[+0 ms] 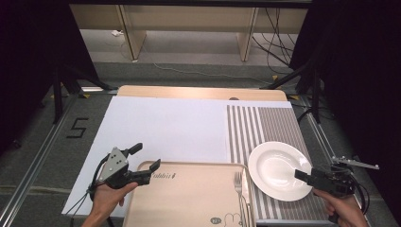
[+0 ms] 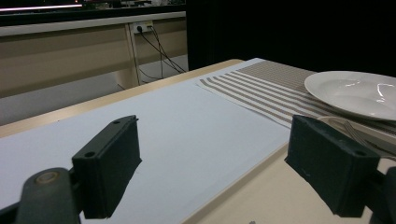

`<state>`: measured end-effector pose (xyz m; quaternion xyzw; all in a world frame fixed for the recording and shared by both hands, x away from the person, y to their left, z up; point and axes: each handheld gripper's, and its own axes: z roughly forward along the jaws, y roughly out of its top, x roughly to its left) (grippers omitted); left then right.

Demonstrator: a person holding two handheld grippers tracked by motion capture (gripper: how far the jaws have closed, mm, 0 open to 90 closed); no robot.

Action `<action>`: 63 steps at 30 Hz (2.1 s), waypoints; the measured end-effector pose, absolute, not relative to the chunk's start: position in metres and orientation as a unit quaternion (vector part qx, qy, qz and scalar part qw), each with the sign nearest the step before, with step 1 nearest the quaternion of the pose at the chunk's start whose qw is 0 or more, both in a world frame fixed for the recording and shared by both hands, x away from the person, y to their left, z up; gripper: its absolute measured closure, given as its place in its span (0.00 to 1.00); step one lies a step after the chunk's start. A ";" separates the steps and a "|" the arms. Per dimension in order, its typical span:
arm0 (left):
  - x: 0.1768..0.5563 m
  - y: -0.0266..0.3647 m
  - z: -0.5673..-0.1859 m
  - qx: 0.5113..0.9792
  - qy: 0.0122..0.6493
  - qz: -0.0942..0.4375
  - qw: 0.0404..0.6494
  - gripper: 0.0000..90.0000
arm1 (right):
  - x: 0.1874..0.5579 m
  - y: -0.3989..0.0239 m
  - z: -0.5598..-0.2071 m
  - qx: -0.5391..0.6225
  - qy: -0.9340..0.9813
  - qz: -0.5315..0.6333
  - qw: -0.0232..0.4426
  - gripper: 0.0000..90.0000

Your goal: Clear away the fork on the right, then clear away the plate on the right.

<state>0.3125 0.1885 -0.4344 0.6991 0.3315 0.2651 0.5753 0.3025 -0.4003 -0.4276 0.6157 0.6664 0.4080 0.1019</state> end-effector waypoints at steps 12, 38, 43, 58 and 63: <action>0.312 0.189 -0.434 0.700 0.332 0.265 0.574 0.19 | 0.301 -0.415 -0.432 0.628 0.658 0.402 0.106 0.21; 0.310 0.188 -0.434 0.703 0.321 0.265 0.576 0.19 | 0.300 -0.424 -0.443 0.660 0.651 0.368 0.068 0.21; 0.310 0.188 -0.434 0.704 0.322 0.265 0.575 0.19 | 0.303 -0.424 -0.448 0.667 0.649 0.362 0.058 0.21; 0.310 0.188 -0.434 0.704 0.322 0.264 0.575 0.19 | 0.309 -0.425 -0.460 0.676 0.643 0.360 -0.012 0.23; 0.310 0.188 -0.434 0.705 0.321 0.264 0.575 0.19 | 0.311 -0.424 -0.462 0.673 0.641 0.368 -0.029 0.24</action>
